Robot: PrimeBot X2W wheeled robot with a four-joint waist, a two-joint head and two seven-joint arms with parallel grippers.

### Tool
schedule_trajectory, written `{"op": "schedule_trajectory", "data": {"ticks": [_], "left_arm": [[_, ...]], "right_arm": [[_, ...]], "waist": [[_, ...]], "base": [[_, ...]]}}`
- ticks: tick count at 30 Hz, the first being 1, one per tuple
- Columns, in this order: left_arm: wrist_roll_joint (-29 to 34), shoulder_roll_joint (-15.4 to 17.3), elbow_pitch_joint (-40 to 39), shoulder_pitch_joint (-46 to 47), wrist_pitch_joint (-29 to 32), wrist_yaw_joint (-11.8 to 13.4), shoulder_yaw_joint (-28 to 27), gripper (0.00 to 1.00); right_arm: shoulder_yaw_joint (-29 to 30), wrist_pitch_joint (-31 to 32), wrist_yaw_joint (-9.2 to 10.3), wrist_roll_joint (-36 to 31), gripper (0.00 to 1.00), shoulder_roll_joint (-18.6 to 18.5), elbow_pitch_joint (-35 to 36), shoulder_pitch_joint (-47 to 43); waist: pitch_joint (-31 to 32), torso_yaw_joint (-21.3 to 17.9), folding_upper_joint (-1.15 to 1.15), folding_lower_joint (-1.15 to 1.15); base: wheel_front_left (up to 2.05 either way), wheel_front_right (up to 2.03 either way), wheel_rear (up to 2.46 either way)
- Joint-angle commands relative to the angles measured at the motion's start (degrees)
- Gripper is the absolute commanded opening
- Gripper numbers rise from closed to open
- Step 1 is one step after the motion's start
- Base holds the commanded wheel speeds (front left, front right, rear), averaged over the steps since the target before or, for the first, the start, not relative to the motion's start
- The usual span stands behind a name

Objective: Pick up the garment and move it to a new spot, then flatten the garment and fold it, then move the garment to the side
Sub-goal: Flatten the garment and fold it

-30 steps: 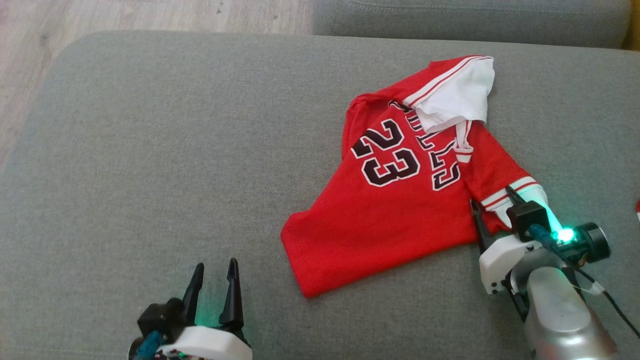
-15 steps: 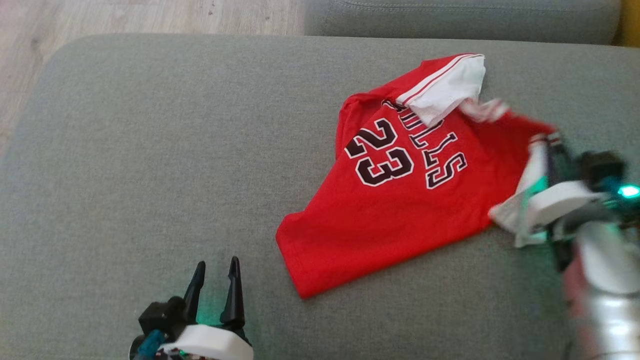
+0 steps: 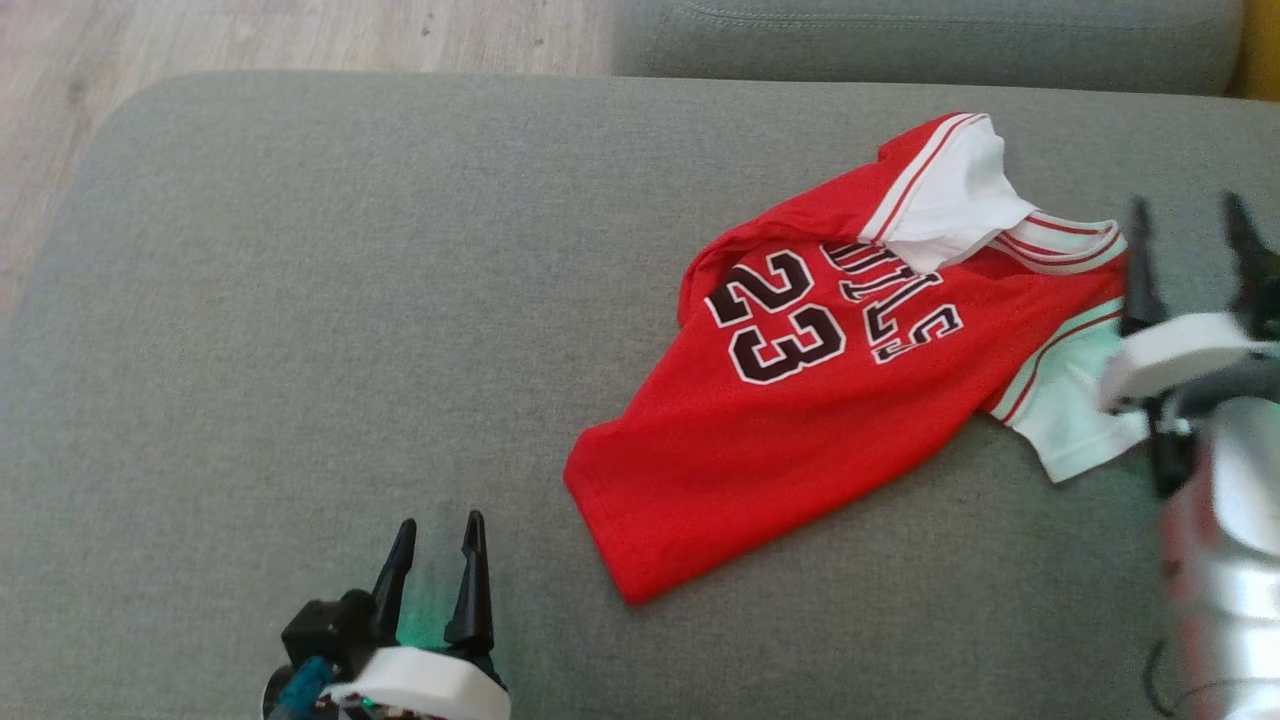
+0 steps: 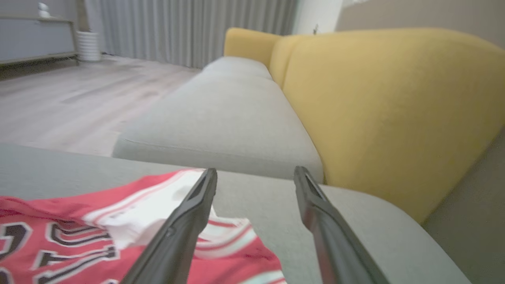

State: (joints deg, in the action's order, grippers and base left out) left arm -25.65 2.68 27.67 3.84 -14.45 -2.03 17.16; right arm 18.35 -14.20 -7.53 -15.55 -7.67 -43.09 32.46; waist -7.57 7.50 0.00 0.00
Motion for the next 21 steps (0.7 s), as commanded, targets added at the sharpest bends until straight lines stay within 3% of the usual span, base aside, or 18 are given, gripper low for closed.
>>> {"op": "schedule_trajectory", "data": {"ticks": [1, 3, 8, 14, 21], "left_arm": [[0.10, 0.20, -1.57, 1.91, -0.55, -0.02, -1.60, 1.00], [-0.10, 0.20, -2.20, 2.08, -0.55, -0.24, -1.20, 1.00], [-0.60, 0.20, -2.56, 2.12, -0.55, -1.09, 0.45, 1.00], [-3.10, 0.20, -0.48, 2.06, -0.55, -3.11, 5.03, 1.00], [-9.49, 0.20, 4.60, 4.49, -0.55, -5.02, 11.42, 1.00]], "right_arm": [[-4.03, -0.77, 0.04, 2.26, 1.00, 1.01, 5.12, -1.40], [-8.86, -0.78, 0.04, 6.50, 1.00, 2.08, 11.59, -6.94], [-11.42, -0.79, 0.04, 11.66, 1.00, 3.30, 18.21, -16.35], [-13.09, -0.79, 0.04, 13.86, 1.00, 4.10, 19.87, -23.31], [-14.43, -0.79, 0.04, 14.19, 1.00, 4.42, 19.77, -24.08]], "waist": [[0.24, -0.49, 0.00, 0.00], [0.82, -1.17, 0.00, 0.00], [2.03, -2.42, 0.00, 0.00], [2.66, -4.63, 0.00, 0.00], [1.30, -7.35, 0.00, 0.00]], "base": [[0.00, 0.00, 0.00], [0.00, 0.00, 0.00], [0.00, 0.00, 0.00], [0.00, 0.00, 0.00], [0.00, 0.00, 0.00]]}}
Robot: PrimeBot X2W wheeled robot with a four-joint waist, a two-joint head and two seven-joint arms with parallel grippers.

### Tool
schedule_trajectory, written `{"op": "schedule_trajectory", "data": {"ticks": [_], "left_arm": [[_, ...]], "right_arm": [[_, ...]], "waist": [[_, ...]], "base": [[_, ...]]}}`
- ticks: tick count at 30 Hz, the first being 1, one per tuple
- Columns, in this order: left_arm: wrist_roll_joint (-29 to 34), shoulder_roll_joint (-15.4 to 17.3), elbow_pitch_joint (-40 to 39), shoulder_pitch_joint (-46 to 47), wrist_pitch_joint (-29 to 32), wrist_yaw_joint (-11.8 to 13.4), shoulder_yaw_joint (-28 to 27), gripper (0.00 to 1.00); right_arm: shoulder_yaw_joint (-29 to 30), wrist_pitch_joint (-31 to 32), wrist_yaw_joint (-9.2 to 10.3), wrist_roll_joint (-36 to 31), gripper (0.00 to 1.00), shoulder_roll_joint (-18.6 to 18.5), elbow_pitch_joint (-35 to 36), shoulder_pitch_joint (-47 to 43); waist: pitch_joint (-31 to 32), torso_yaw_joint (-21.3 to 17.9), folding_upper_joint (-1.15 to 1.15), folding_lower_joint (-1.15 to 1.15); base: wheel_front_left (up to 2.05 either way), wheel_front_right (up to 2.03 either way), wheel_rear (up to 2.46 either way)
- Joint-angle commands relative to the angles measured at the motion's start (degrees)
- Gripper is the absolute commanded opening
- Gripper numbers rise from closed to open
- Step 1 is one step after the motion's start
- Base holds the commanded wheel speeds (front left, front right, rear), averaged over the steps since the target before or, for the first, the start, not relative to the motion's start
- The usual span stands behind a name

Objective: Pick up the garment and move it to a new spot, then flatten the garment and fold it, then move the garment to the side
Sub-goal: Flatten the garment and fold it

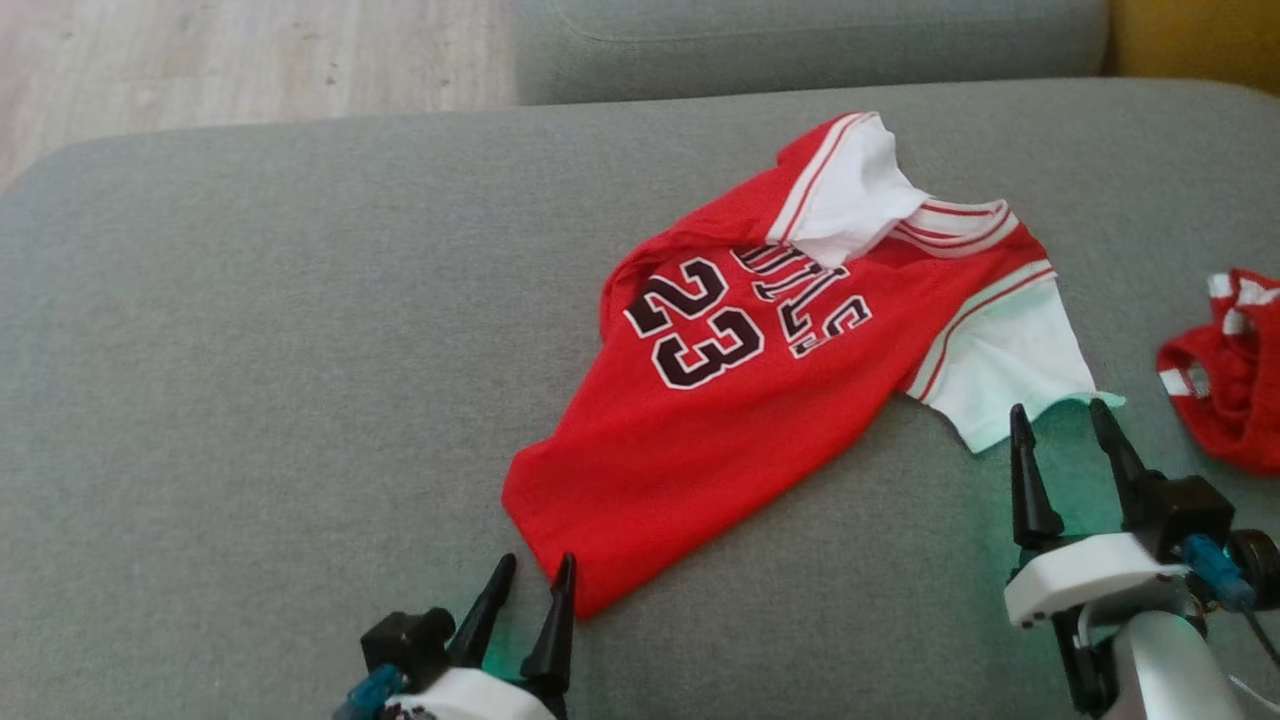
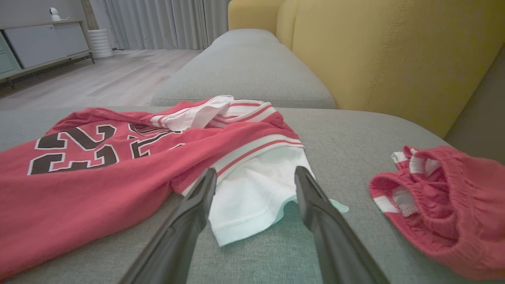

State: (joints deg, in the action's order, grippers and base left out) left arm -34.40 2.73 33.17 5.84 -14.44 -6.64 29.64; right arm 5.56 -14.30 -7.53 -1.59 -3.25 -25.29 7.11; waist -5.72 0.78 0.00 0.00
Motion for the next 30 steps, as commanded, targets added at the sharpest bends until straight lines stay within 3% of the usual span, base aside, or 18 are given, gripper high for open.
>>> {"op": "schedule_trajectory", "data": {"ticks": [1, 9, 14, 15, 16, 24, 30], "left_arm": [[-1.72, 0.15, 0.05, 2.99, -0.56, -0.53, -0.12, 1.00], [-8.34, 0.15, 6.71, 6.28, -0.56, -0.80, 4.64, 1.00], [-11.04, 0.15, 5.83, 8.07, -0.56, -0.83, 7.09, 1.00], [-10.97, 0.15, 5.25, 8.42, -0.56, -0.83, 6.89, 0.44], [-10.46, 0.15, 4.22, 8.84, -0.56, -0.83, 6.02, 0.00], [-1.58, 0.15, -6.53, 8.02, -0.56, -0.84, -4.05, 0.00], [2.16, 1.15, -4.66, 10.45, -0.56, -0.84, -7.64, 0.00]], "right_arm": [[-1.88, -0.69, 0.04, 0.27, 1.00, 0.02, 1.94, 1.49], [-1.92, -0.70, 0.04, 0.60, 1.00, 0.10, 1.79, 2.21], [-2.15, -0.70, 0.04, 0.92, 1.00, 0.13, 1.52, 2.08], [-2.31, -0.70, 0.04, 1.01, 1.00, 0.14, 1.44, 2.10], [-2.47, -0.70, 0.04, 1.11, 1.00, 0.16, 1.38, 2.14], [-3.23, -0.70, 0.04, 2.74, 1.00, 0.25, 0.22, 2.67], [-4.60, -0.70, 0.04, 3.22, 1.00, 0.27, 0.08, 3.93]], "waist": [[-0.77, -0.97, 0.00, 0.00], [-1.26, -1.96, 0.00, 0.00], [-1.41, -1.61, 0.00, 0.00], [-1.49, -1.48, 0.00, 0.00], [-1.58, -1.32, 0.00, 0.00], [-2.47, 0.26, 0.00, 0.00], [-4.42, 0.52, 0.00, 0.00]], "base": [[0.00, 0.00, 0.00], [0.00, 0.00, 0.00], [0.00, 0.00, 0.00], [0.00, 0.00, 0.00], [0.00, 0.00, 0.00], [0.00, 0.00, 0.00], [0.00, 0.00, 0.00]]}}
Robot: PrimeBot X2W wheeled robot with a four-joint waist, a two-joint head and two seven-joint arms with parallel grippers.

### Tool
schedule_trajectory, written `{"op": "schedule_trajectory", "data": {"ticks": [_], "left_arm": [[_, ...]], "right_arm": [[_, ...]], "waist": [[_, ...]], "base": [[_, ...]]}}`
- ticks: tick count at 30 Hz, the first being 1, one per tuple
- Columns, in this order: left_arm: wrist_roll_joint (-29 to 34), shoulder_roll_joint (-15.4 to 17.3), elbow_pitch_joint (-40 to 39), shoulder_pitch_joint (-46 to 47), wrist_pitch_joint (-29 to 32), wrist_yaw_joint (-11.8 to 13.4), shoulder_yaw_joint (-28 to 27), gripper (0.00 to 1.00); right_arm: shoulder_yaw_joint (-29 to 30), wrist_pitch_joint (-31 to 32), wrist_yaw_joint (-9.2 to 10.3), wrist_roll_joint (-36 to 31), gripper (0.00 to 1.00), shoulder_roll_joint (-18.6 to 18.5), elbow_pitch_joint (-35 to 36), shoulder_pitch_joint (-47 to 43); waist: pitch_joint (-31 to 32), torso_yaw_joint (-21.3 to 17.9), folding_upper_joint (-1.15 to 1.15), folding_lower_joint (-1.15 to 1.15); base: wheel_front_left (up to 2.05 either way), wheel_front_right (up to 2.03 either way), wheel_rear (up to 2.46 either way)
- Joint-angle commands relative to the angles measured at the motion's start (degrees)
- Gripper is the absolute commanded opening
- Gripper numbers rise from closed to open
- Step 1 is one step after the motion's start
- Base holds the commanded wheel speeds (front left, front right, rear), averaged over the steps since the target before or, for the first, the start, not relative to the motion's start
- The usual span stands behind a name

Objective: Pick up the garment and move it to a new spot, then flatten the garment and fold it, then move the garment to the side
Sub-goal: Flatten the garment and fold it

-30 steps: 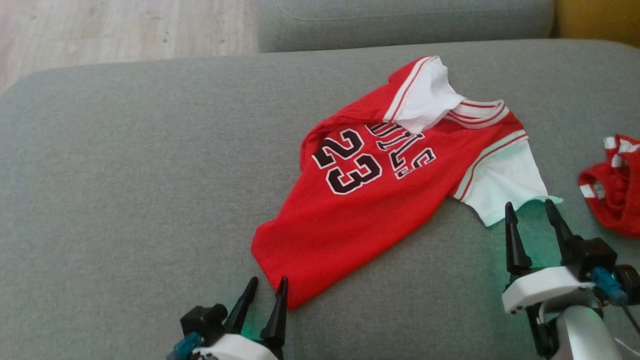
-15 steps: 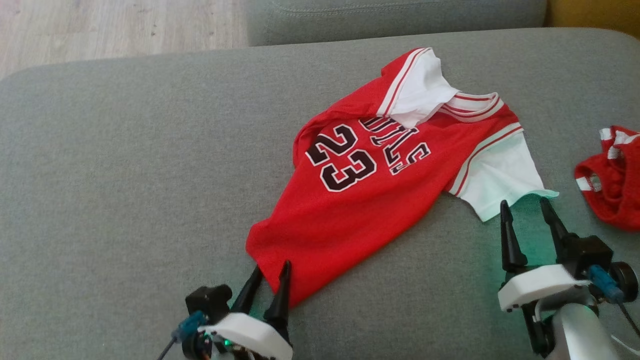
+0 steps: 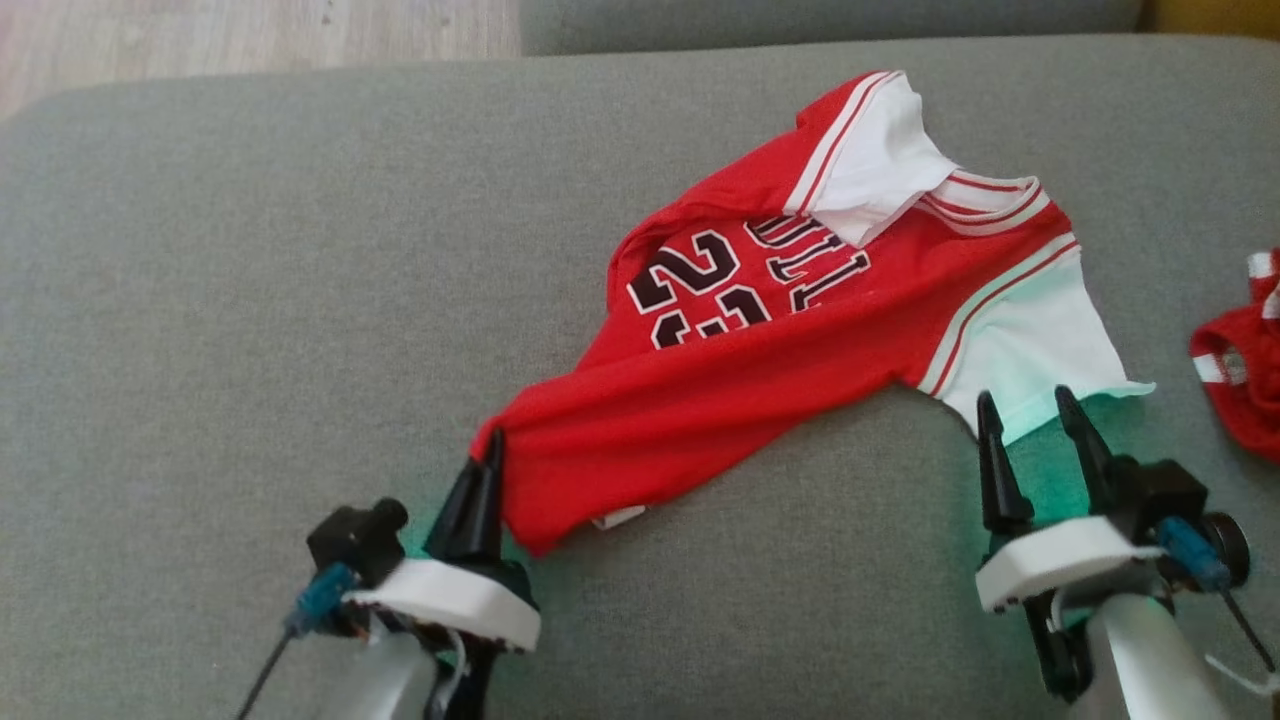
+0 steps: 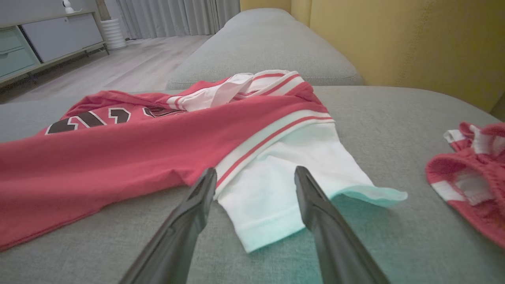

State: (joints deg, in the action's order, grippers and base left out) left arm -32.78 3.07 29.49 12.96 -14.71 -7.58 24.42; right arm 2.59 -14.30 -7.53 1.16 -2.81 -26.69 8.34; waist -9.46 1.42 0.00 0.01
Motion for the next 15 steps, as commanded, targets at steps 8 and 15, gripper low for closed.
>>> {"op": "schedule_trajectory", "data": {"ticks": [8, 15], "left_arm": [[4.89, 4.81, 7.01, 12.90, -0.29, 0.09, -8.49, 0.00], [9.85, 8.23, 14.83, 18.44, -0.29, 0.43, -9.77, 0.00]], "right_arm": [[-3.98, -0.70, 0.04, 1.16, 1.00, -0.58, 2.23, 5.24], [-5.43, -0.70, 0.04, 1.72, 1.00, -0.54, 3.33, 6.18]], "waist": [[-3.78, -2.24, 0.00, -0.01], [-4.24, -4.51, 0.00, -0.01]], "base": [[0.00, 0.00, 0.00], [0.00, 0.00, 0.00]]}}
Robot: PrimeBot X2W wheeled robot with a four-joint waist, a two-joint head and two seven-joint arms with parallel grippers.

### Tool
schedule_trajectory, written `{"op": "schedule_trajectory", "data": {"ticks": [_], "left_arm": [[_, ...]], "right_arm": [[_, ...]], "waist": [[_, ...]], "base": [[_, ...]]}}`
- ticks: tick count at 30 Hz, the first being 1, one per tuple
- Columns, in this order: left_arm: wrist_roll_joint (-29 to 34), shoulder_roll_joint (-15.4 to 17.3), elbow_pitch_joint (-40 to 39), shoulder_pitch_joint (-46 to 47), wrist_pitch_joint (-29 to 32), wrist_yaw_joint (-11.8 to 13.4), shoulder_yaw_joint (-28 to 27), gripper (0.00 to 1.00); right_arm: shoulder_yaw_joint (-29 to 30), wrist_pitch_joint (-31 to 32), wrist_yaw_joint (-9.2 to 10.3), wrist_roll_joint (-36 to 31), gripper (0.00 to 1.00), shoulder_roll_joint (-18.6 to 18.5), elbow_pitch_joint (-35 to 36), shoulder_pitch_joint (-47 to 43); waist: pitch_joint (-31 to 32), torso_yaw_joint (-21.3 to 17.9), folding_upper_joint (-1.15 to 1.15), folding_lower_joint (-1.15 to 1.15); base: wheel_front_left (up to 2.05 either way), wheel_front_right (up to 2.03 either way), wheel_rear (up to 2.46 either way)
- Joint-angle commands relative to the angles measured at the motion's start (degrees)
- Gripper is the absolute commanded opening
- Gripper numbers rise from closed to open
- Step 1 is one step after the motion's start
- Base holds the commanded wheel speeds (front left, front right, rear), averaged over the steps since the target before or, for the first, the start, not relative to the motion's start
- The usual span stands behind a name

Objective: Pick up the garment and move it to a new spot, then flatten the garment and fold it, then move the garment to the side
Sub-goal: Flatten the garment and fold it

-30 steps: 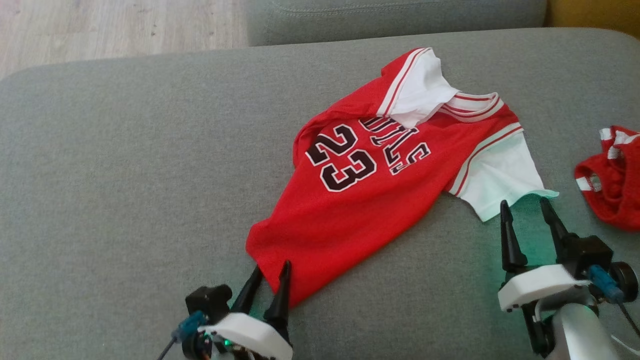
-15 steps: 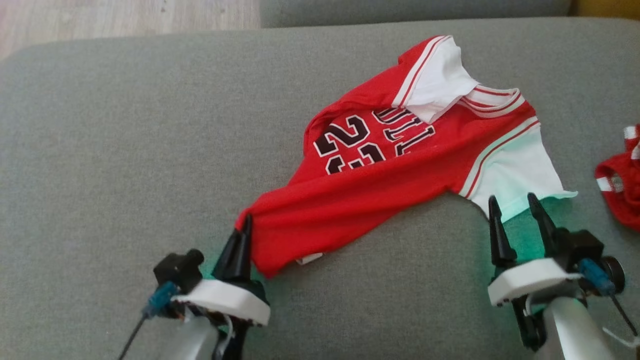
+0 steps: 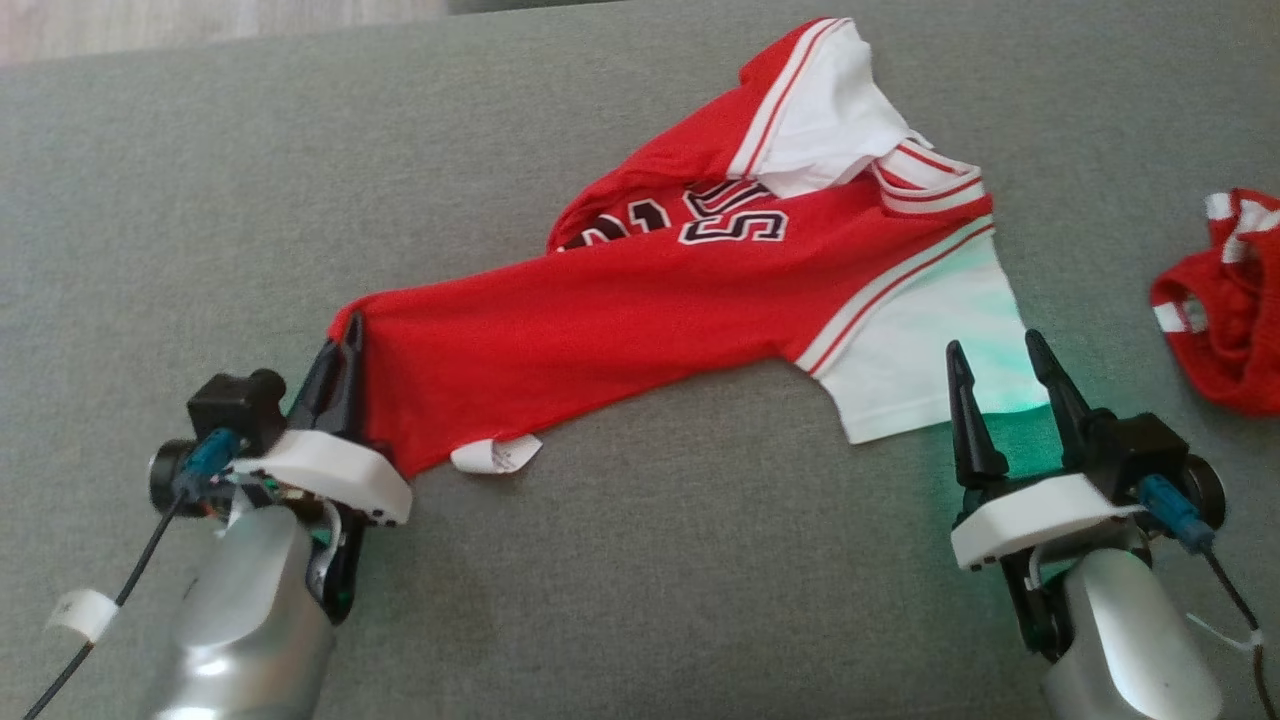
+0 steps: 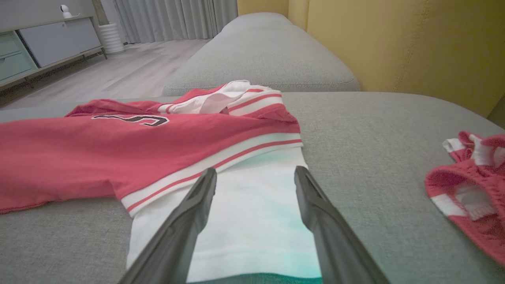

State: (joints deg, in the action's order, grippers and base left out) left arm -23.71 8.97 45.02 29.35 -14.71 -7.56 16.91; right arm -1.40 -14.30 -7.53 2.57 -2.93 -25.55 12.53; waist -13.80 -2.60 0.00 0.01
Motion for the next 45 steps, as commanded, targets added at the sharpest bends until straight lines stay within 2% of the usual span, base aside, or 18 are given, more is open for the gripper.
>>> {"op": "schedule_trajectory", "data": {"ticks": [1, 2, 3, 4, 9, 11, 18, 24, 33, 39, 45], "left_arm": [[1.55, 2.50, -0.37, 2.28, -0.29, 1.19, -2.89, 0.10], [2.22, 2.48, -0.42, 2.28, -0.29, 2.04, -3.65, 0.95], [2.22, 2.48, -0.42, 2.28, -0.29, 2.04, -3.65, 0.95], [2.92, 2.35, -0.69, 2.06, -0.29, 2.84, -4.37, 1.00], [7.29, 0.60, -5.54, -4.24, -0.29, 6.77, -8.93, 1.00], [8.86, -0.36, -8.15, -7.52, -0.29, 7.51, -10.10, 1.00], [12.73, -4.27, -17.91, -19.45, -0.29, 6.57, -12.39, 1.00], [15.22, -5.71, -23.09, -25.77, -0.29, 5.64, -12.35, 1.00], [14.50, -6.07, -25.94, -28.36, -0.29, 7.79, -11.81, 1.00], [13.19, -6.08, -25.80, -25.72, -0.29, 6.82, -9.90, 1.00], [10.85, -6.08, -21.50, -21.14, -0.29, 6.62, -9.60, 1.00]], "right_arm": [[-1.47, -0.70, 0.04, 0.41, 1.00, -0.37, 2.40, 2.03], [-1.51, -0.70, 0.04, 0.47, 1.00, -0.32, 2.48, 2.03], [-1.51, -0.70, 0.04, 0.47, 1.00, -0.32, 2.48, 2.03], [-1.44, -0.70, 0.04, 0.60, 1.00, -0.26, 2.66, 1.99], [-2.00, -0.70, 0.04, 0.66, 1.00, -0.04, 2.38, 1.03], [-2.10, -0.70, 0.04, 0.56, 1.00, 0.00, 2.28, 0.55], [-1.82, -0.70, 0.04, 1.19, 1.00, 0.03, 2.11, -2.41], [-1.59, -0.70, 0.04, 1.27, 1.00, 0.04, 1.86, -5.26], [-1.75, -0.70, 0.04, 1.35, 1.00, 0.04, 1.60, -6.71], [-2.50, -0.70, 0.04, 2.24, 1.00, 0.05, 2.29, -5.28], [-2.88, -0.70, 0.04, 1.72, 1.00, 0.05, 2.48, -3.13]], "waist": [[0.22, -0.73, 0.00, -0.01], [0.45, -0.91, 0.00, -0.01], [0.45, -0.91, 0.00, -0.01], [0.72, -1.05, 0.00, -0.01], [3.52, -1.55, 0.00, -0.01], [4.68, -1.45, 0.00, -0.01], [8.78, -0.10, 0.00, -0.01], [11.22, 1.15, 0.00, -0.01], [11.93, 1.58, 0.00, -0.01], [8.77, 1.40, 0.00, -0.01], [4.78, 0.41, 0.00, -0.01]], "base": [[0.00, 0.00, 0.00], [0.00, 0.00, 0.00], [0.00, 0.00, 0.00], [0.00, 0.00, 0.00], [0.00, 0.00, 0.00], [0.00, 0.00, 0.00], [0.00, 0.00, 0.00], [0.00, 0.00, 0.00], [0.00, 0.00, 0.00], [0.00, 0.00, 0.00], [0.00, 0.00, 0.00]]}}
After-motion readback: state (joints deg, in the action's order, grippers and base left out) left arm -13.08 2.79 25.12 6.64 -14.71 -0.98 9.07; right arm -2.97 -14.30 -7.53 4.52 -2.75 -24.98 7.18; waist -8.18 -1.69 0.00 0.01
